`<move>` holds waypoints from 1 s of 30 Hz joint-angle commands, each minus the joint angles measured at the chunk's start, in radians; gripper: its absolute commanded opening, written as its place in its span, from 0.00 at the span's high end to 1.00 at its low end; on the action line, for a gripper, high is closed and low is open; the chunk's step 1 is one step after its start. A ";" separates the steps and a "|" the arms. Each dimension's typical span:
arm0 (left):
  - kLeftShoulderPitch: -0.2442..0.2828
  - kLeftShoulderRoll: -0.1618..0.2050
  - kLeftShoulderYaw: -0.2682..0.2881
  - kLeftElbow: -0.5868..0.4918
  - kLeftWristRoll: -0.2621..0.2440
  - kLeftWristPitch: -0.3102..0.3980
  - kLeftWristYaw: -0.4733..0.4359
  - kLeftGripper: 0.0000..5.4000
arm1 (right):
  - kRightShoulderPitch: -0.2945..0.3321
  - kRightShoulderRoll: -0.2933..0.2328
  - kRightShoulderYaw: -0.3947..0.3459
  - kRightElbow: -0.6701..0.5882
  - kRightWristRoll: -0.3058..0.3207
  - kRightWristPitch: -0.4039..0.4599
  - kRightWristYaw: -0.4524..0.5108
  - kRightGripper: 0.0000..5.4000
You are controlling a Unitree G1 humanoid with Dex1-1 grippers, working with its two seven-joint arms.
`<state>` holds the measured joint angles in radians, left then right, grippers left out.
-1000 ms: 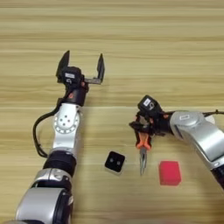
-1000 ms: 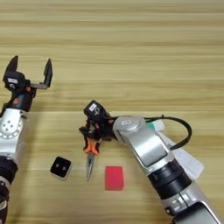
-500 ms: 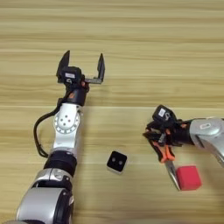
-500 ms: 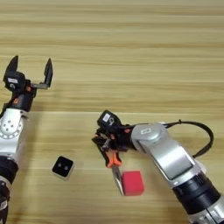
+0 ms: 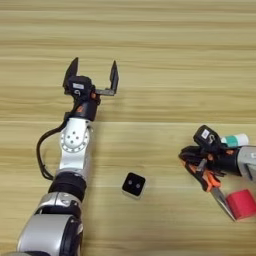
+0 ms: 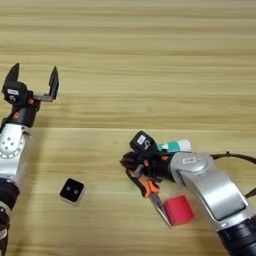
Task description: Move the objects on the table
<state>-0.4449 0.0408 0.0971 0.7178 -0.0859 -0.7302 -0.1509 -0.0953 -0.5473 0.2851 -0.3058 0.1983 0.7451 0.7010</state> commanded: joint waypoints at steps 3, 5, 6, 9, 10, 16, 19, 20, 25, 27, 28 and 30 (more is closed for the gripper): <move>-0.020 0.006 0.003 0.016 0.000 -0.005 -0.004 0.00 | 0.064 -0.050 0.023 0.040 -0.031 0.049 -0.013 0.80; -0.022 0.005 0.002 0.020 0.001 -0.006 -0.003 0.00 | 0.055 -0.028 0.024 0.001 -0.007 0.030 -0.003 0.76; -0.023 0.004 0.002 0.022 0.001 -0.007 -0.003 0.00 | 0.049 -0.016 0.023 -0.018 0.002 0.014 -0.001 0.73; -0.023 0.003 0.001 0.024 0.003 -0.010 -0.001 0.00 | 0.015 0.049 -0.022 -0.077 0.042 -0.027 -0.029 0.67; -0.024 0.003 0.000 0.024 0.003 -0.010 -0.001 0.00 | -0.002 0.070 -0.043 -0.093 0.056 -0.037 -0.041 0.64; -0.023 0.001 -0.001 0.026 0.003 -0.014 0.001 0.00 | -0.066 0.135 -0.120 -0.158 0.122 -0.066 -0.069 0.53; -0.023 0.001 -0.001 0.027 0.003 -0.014 0.001 0.00 | -0.092 0.149 -0.145 -0.208 0.159 -0.071 -0.070 0.47; -0.023 0.001 -0.001 0.027 0.004 -0.014 0.001 0.00 | -0.098 0.151 -0.150 -0.222 0.168 -0.071 -0.070 0.45; -0.024 0.001 -0.001 0.028 0.005 -0.016 0.002 0.00 | -0.115 0.161 -0.159 -0.268 0.206 -0.081 -0.068 0.37; -0.023 0.001 -0.002 0.028 0.006 -0.016 0.003 0.00 | -0.114 0.159 -0.156 -0.281 0.213 -0.092 -0.063 0.31; -0.023 0.001 -0.002 0.028 0.006 -0.016 0.003 0.00 | -0.113 0.158 -0.155 -0.292 0.220 -0.100 -0.058 0.30; -0.024 0.001 -0.002 0.028 0.006 -0.016 0.004 0.00 | -0.111 0.157 -0.155 -0.309 0.233 -0.111 -0.052 0.24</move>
<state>-0.4535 0.0442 0.0959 0.7370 -0.0854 -0.7376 -0.1489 -0.1939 -0.3860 0.1346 -0.5834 0.4113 0.6533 0.6409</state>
